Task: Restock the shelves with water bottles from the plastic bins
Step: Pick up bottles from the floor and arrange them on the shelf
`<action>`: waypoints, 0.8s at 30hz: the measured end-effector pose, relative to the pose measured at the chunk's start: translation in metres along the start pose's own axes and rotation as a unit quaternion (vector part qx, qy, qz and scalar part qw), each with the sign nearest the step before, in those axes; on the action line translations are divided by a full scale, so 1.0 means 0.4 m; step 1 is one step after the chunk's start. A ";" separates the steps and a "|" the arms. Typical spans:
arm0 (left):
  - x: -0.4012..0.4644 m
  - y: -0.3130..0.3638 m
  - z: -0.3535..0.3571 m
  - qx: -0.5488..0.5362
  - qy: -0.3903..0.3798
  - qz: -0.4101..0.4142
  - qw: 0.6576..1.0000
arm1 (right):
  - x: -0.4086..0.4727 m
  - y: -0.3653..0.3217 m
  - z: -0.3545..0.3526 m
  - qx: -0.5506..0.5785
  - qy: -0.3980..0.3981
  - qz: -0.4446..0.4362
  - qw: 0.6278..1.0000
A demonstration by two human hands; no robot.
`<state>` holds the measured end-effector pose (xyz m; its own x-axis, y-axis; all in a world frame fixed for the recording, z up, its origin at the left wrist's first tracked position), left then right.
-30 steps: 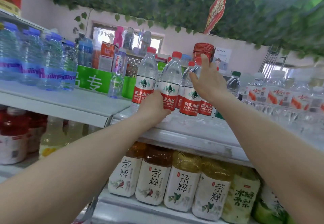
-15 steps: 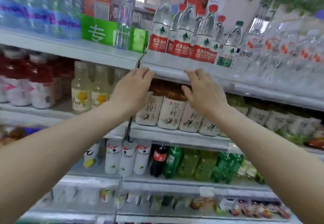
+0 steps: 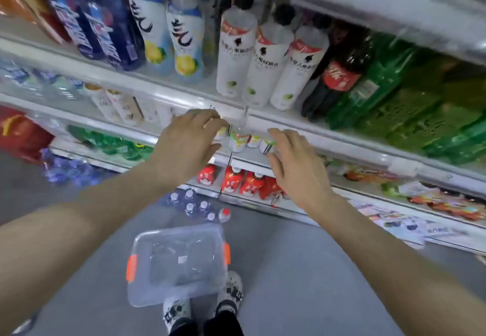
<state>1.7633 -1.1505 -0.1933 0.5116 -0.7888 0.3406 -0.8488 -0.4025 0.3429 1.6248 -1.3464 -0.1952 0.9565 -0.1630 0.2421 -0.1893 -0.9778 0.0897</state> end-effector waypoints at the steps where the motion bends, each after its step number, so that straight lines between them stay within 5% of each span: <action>1: -0.037 -0.031 0.071 -0.007 -0.020 -0.011 1.000 | -0.019 -0.014 0.076 0.013 -0.014 0.005 1.000; 15: -0.573 -0.268 1.032 -0.062 -0.195 -0.165 0.965 | -0.343 -0.164 1.133 0.128 -0.249 0.074 0.957; 24: -0.717 -0.368 1.365 -0.038 -0.224 -0.164 0.960 | -0.405 -0.215 1.551 0.214 -0.248 0.119 0.937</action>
<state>1.6685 -1.1187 -0.8195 0.6269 -0.7527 -0.2013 -0.6305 -0.6418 0.4365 1.6239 -1.3175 -0.8415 0.9037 -0.3212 -0.2831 -0.4064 -0.8517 -0.3309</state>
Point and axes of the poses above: each hand's wrist, its own x-axis towards the middle knuckle, its own z-axis out of the palm, y = z × x, the point moved 1 cm from there along x, towards the middle knuckle, and after that the axes turned 11 degrees about -x, right-handed, at the moved point
